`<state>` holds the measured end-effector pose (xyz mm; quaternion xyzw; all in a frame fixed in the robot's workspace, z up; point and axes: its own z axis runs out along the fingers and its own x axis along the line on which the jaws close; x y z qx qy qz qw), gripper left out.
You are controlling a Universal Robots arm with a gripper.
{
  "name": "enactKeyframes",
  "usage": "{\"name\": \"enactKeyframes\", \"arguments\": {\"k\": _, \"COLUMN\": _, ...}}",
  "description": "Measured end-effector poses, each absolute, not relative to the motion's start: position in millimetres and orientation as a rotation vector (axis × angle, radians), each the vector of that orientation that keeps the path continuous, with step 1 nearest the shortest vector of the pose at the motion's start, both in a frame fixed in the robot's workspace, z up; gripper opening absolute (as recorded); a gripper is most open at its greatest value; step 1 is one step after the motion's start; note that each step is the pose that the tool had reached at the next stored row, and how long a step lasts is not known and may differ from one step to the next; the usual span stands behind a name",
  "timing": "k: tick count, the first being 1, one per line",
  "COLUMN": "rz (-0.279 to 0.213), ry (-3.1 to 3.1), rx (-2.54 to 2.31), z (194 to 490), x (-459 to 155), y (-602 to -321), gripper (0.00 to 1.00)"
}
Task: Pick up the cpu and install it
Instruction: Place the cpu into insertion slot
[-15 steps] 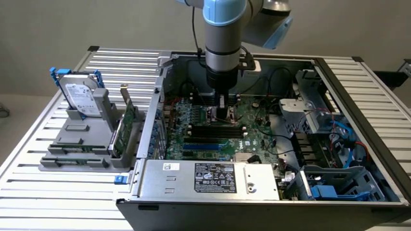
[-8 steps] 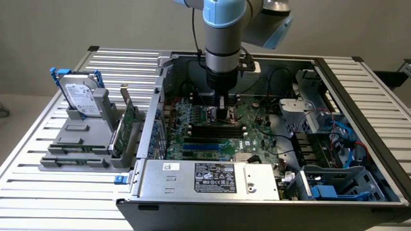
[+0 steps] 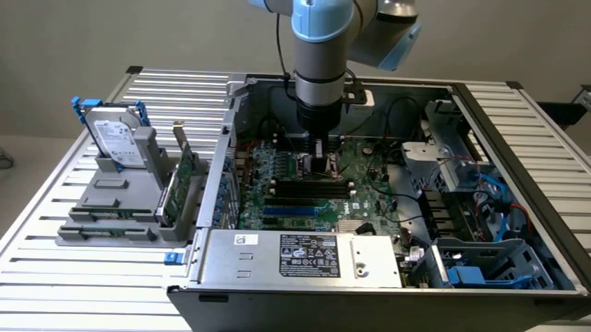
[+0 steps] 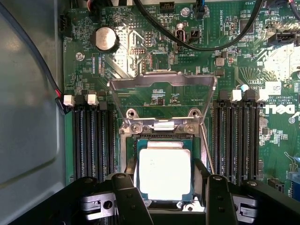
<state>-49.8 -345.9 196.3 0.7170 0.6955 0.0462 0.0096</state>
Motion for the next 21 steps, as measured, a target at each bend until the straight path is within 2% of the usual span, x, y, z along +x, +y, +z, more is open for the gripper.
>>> {"name": "enactKeyframes", "arguments": {"k": 21, "rz": 0.138, "ry": 2.174, "rx": 2.242, "z": 192.9, "x": -49.0, "y": -344.2, "gripper": 0.55}}
